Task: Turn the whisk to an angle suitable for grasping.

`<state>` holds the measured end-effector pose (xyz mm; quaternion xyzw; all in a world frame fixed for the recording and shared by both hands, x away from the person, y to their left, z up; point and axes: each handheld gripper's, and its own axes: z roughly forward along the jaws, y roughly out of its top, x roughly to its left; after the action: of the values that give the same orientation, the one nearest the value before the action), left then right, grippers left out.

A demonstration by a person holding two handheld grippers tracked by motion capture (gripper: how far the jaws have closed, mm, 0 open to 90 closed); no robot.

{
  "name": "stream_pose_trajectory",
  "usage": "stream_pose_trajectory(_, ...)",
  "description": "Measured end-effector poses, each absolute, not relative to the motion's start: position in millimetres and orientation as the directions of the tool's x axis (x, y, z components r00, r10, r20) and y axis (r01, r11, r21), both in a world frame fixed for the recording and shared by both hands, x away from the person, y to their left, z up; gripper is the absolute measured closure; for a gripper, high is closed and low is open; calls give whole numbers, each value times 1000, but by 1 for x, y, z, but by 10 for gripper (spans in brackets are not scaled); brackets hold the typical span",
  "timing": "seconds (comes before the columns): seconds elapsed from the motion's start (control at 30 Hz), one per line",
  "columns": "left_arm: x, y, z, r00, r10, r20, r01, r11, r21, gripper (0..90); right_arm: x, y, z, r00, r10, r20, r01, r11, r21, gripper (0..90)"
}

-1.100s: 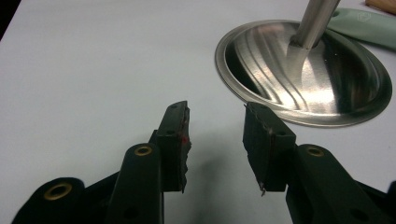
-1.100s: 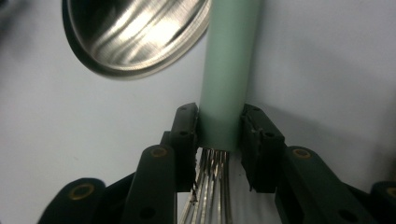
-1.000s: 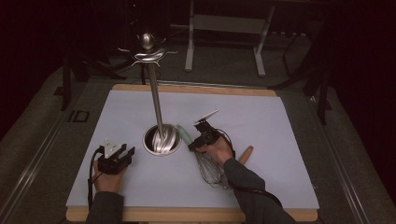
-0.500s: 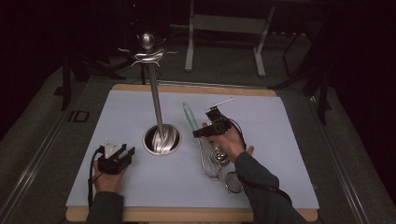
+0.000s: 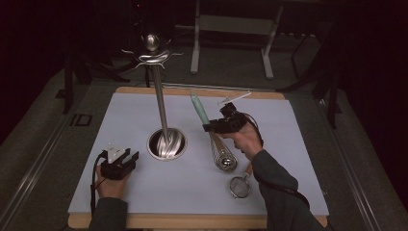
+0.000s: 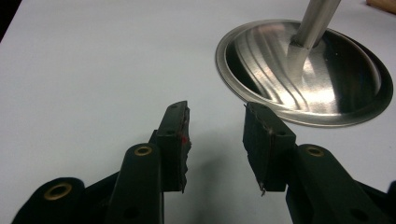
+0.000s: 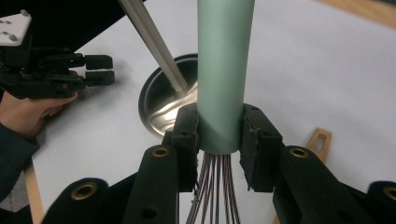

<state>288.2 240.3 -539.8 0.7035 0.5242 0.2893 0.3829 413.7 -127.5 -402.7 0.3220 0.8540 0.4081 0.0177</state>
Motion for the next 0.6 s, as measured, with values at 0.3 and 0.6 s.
stream_pose_trajectory(0.3,288,240,-540,282,959,6,516,-157,842,612,409,-139,-384,-872,479,104,372,511,775,694)
stream_pose_trajectory(0.6,288,240,-540,282,959,5,517,-156,842,612,405,-145,-366,-906,419,56,278,490,826,694)
